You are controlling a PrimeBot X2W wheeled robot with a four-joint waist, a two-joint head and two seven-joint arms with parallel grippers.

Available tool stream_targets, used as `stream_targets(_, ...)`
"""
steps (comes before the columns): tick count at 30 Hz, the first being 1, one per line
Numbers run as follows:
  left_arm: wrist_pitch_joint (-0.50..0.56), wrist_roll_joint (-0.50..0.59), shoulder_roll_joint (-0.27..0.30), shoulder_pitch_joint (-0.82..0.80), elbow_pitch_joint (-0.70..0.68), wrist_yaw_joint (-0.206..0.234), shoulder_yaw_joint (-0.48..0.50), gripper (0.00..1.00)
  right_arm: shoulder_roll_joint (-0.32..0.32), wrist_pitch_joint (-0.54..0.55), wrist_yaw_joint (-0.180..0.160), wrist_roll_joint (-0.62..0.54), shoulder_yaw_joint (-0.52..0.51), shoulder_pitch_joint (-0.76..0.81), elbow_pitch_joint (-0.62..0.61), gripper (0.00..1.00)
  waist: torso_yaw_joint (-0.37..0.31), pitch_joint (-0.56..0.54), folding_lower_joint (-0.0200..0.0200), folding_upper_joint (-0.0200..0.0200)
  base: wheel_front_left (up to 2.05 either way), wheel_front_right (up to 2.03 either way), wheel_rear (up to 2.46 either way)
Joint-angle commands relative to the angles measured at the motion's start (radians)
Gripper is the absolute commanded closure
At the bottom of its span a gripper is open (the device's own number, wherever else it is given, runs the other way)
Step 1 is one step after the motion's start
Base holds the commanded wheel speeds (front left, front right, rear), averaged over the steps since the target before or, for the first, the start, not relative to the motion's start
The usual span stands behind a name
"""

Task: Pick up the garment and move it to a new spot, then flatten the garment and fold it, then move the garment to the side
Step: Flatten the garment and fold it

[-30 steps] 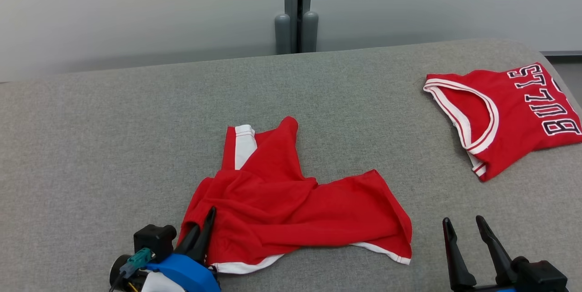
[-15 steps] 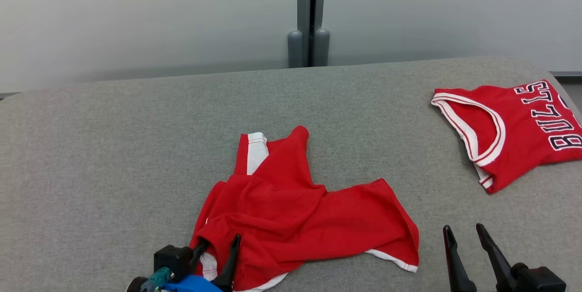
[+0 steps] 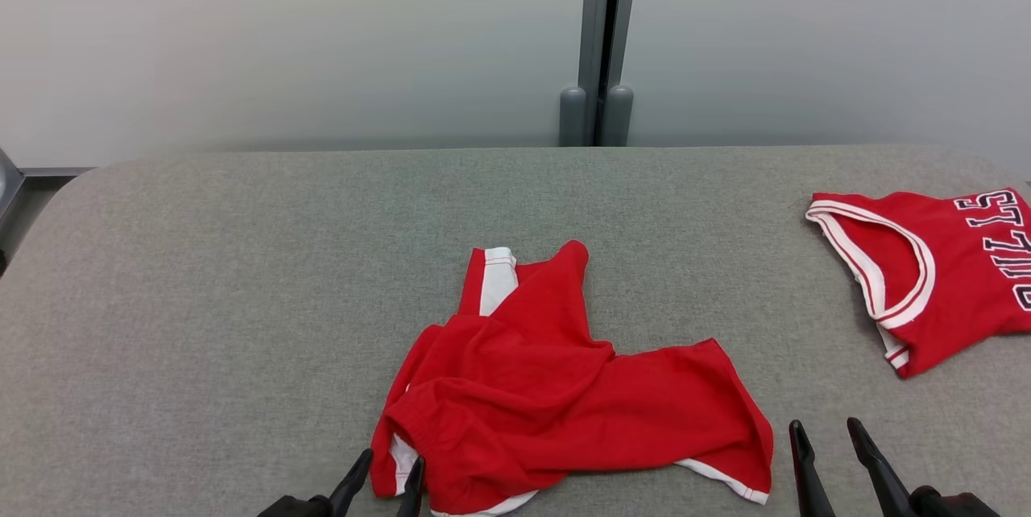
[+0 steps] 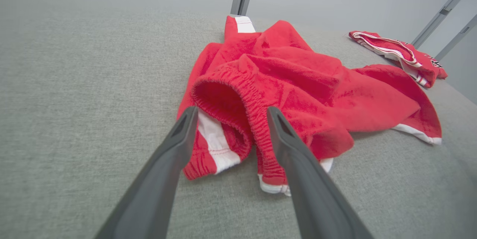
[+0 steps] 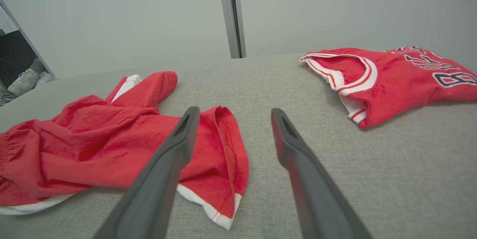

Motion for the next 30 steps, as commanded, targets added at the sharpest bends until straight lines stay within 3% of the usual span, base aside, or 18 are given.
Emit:
stream_targets(1, -0.004, 0.009, 0.009, 0.013, -0.016, -0.001, 0.012, 0.00, -0.002, -0.003, 0.000, 0.009, -0.004, 0.009, -0.004, 0.00, 0.004, -0.001, 0.0001, 0.0000, 0.00, 0.00, 0.00)
stream_targets(10, -0.004, 0.049, 0.017, -0.003, -0.044, 0.002, 0.088, 0.00, -0.002, -0.003, 0.000, 0.004, 0.005, 0.012, 0.002, 0.00, 0.010, -0.006, 0.0001, 0.0000, 0.00, 0.00, 0.00)
stream_targets(26, -0.003, 0.029, 0.002, -0.114, 0.253, -0.001, 0.034, 0.00, -0.002, -0.003, 0.000, 0.002, 0.005, -0.022, 0.005, 0.00, -0.059, 0.035, 0.0001, 0.0000, 0.00, 0.00, 0.00)
stream_targets(27, -0.003, 0.022, 0.004, -0.118, 0.265, -0.001, 0.025, 0.18, -0.002, -0.003, 0.000, 0.002, 0.004, -0.022, 0.004, 0.00, -0.061, 0.036, 0.0001, 0.0000, 0.00, 0.00, 0.00)
stream_targets(28, -0.002, 0.017, 0.007, -0.125, 0.278, -0.001, 0.015, 0.67, -0.002, -0.003, 0.000, 0.003, 0.003, -0.022, 0.004, 0.00, -0.063, 0.038, 0.0001, 0.0000, 0.00, 0.00, 0.00)
stream_targets(29, -0.002, 0.011, 0.010, -0.134, 0.288, -0.001, 0.005, 1.00, -0.002, -0.003, 0.000, 0.003, 0.003, -0.022, 0.004, 0.00, -0.064, 0.040, 0.0001, 0.0000, 0.00, 0.00, 0.00)
stream_targets(30, -0.002, 0.006, 0.012, -0.142, 0.294, -0.001, -0.001, 1.00, -0.002, -0.003, 0.000, 0.003, 0.003, -0.023, 0.003, 0.00, -0.064, 0.041, 0.0001, 0.0000, 0.00, 0.00, 0.00)
